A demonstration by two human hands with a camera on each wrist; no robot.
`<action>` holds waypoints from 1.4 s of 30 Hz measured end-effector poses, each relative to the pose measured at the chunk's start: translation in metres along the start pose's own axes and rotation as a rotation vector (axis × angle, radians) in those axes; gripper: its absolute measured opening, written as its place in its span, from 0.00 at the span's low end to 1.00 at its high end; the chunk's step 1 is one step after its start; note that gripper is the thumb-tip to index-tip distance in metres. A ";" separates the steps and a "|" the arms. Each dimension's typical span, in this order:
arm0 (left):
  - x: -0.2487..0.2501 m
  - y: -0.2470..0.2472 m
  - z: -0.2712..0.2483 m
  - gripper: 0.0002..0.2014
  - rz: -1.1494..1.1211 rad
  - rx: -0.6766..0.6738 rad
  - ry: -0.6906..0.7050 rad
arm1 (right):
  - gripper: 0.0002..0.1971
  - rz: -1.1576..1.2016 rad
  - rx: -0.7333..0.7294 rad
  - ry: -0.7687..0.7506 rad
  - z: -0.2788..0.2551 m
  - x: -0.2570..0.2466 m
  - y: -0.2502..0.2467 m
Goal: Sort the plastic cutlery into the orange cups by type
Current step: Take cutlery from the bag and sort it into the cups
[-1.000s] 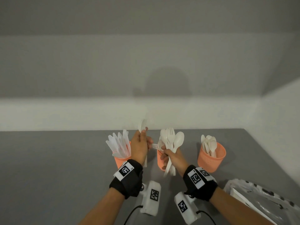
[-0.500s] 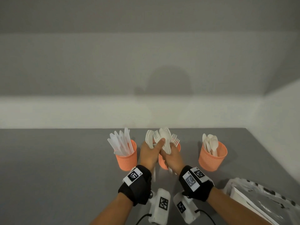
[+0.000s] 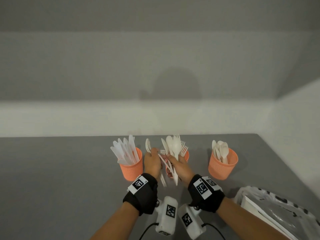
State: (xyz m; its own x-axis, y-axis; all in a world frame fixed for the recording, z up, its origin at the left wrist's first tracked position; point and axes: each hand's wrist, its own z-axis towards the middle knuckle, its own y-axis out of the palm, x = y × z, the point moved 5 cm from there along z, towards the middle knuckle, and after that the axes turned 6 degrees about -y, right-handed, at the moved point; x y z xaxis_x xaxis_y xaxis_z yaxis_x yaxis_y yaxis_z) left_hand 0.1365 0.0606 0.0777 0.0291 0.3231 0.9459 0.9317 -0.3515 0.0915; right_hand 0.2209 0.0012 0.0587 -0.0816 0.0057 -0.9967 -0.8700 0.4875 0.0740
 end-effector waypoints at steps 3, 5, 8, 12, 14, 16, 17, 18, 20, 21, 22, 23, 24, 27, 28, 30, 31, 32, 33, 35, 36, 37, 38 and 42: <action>0.003 -0.006 0.001 0.12 -0.087 0.049 0.000 | 0.10 -0.035 0.017 0.037 0.002 0.003 -0.006; 0.004 -0.010 0.005 0.10 -0.135 0.042 0.007 | 0.12 -0.038 0.040 0.045 0.001 0.005 -0.011; 0.003 -0.015 0.010 0.09 -0.173 -0.027 0.015 | 0.13 -0.048 0.039 0.030 -0.002 0.002 -0.016; -0.009 -0.020 0.015 0.18 -0.101 -0.085 0.002 | 0.15 -0.071 0.044 0.054 -0.007 -0.007 -0.029; -0.013 -0.018 0.017 0.21 -0.075 -0.095 -0.012 | 0.18 -0.058 0.074 0.099 -0.010 -0.011 -0.041; -0.007 -0.011 0.019 0.21 -0.089 -0.097 -0.011 | 0.19 -0.037 0.102 0.123 -0.012 -0.014 -0.054; -0.001 -0.006 0.021 0.21 -0.109 -0.103 0.007 | 0.20 -0.024 0.117 0.129 -0.013 -0.015 -0.060; 0.008 0.000 0.023 0.21 -0.122 -0.109 0.037 | 0.19 -0.012 0.130 0.135 -0.014 -0.016 -0.066; 0.027 0.013 0.026 0.22 -0.116 -0.109 0.121 | 0.18 -0.002 0.145 0.140 -0.014 -0.015 -0.076; 0.035 0.021 0.028 0.23 -0.104 -0.108 0.167 | 0.18 0.000 0.150 0.138 -0.015 -0.014 -0.080; 0.042 0.029 0.029 0.23 -0.088 -0.110 0.212 | 0.17 0.000 0.158 0.134 -0.016 -0.014 -0.085; 0.047 0.037 0.031 0.24 -0.066 -0.112 0.252 | 0.16 -0.007 0.167 0.125 -0.018 -0.014 -0.089; 0.048 0.044 0.033 0.24 -0.039 -0.112 0.282 | 0.16 -0.011 0.178 0.116 -0.018 -0.014 -0.093; 0.033 0.060 0.040 0.24 0.025 -0.108 0.321 | 0.16 -0.018 0.219 0.103 -0.019 -0.014 -0.105; 0.023 0.063 0.043 0.22 0.039 -0.099 0.312 | 0.16 -0.013 0.238 0.107 -0.021 -0.014 -0.110; 0.007 0.068 0.048 0.16 0.048 -0.067 0.341 | 0.15 -0.008 0.269 0.112 -0.020 -0.014 -0.118; -0.007 0.078 0.050 0.12 0.050 -0.060 0.353 | 0.15 -0.015 0.283 0.123 -0.019 -0.009 -0.131; -0.010 0.075 0.051 0.07 0.073 -0.047 0.399 | 0.14 -0.014 0.286 0.112 -0.019 -0.011 -0.129; -0.010 0.073 0.050 0.03 0.125 -0.040 0.451 | 0.13 -0.014 0.282 0.103 -0.019 -0.012 -0.130; -0.011 0.071 0.052 0.06 0.272 -0.048 0.575 | 0.13 -0.037 0.266 0.097 -0.018 -0.012 -0.127; -0.011 0.070 0.053 0.09 0.359 -0.067 0.639 | 0.14 -0.044 0.260 0.092 -0.017 -0.013 -0.124; -0.010 0.071 0.054 0.12 0.453 -0.088 0.688 | 0.14 -0.041 0.252 0.088 -0.016 -0.014 -0.122; -0.010 0.073 0.053 0.15 0.552 -0.113 0.727 | 0.13 -0.033 0.242 0.083 -0.015 -0.015 -0.120; -0.013 0.079 0.046 0.19 1.019 -0.107 0.895 | 0.16 -0.052 0.197 0.105 -0.014 -0.012 -0.112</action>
State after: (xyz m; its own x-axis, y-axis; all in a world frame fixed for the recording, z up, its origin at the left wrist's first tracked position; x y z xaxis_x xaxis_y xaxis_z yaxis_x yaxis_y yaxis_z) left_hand 0.2265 0.0696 0.0586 0.4010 -0.7804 0.4798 0.6045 -0.1682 -0.7786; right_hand 0.3122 -0.0655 0.0634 -0.0978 -0.1096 -0.9891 -0.7633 0.6461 0.0039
